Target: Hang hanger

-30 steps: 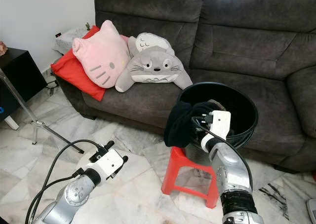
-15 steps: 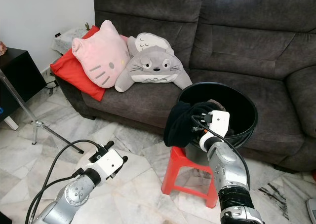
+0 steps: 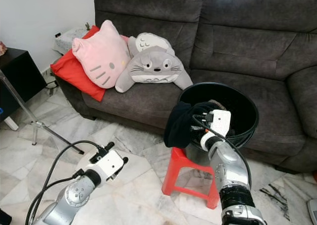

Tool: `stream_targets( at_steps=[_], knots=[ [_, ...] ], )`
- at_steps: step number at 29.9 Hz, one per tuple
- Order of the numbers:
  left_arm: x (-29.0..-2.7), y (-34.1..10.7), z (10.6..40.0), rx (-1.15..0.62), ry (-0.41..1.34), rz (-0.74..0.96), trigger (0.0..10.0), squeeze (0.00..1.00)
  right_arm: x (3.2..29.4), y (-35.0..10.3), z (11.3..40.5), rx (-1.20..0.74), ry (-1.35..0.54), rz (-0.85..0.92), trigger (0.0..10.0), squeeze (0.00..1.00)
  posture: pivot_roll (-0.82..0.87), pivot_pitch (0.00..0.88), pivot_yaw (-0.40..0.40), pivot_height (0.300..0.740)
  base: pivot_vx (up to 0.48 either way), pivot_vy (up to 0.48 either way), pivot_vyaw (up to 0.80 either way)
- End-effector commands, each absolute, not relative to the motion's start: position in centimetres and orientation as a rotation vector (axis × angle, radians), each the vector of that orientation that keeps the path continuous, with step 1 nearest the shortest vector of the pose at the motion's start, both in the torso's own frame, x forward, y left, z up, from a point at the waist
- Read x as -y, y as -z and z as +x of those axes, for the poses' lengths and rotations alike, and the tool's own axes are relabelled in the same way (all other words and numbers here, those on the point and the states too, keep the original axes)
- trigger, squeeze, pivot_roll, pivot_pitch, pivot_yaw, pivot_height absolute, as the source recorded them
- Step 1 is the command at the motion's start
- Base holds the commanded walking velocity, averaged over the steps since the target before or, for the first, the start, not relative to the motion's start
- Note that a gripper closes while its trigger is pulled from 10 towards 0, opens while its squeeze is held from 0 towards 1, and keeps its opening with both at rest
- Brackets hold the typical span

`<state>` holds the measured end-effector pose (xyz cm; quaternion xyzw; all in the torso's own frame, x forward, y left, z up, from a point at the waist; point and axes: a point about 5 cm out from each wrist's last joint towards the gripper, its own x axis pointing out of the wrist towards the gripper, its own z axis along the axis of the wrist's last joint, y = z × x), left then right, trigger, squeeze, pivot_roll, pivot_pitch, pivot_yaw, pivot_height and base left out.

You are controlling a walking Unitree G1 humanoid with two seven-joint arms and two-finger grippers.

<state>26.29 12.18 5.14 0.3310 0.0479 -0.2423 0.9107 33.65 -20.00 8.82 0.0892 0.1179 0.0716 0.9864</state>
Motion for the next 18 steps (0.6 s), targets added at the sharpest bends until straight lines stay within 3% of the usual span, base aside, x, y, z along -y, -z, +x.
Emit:
stream_targets(
  at_steps=[1,18],
  knots=[
    [-12.1,-5.2,26.5,-0.094,0.505,0.7,10.0,0.0,20.0,-10.4,34.3,-0.195,-0.178,0.125,0.0,0.0,-0.05,0.0,0.011,0.74,0.0,0.0,0.0],
    [-12.4,-5.1,26.7,-0.104,0.514,0.712,10.0,0.0,22.1,-17.6,34.6,-0.148,-0.437,-0.381,0.0,0.0,-0.06,0.0,0.024,0.74,0.0,0.0,0.0]
  ],
)
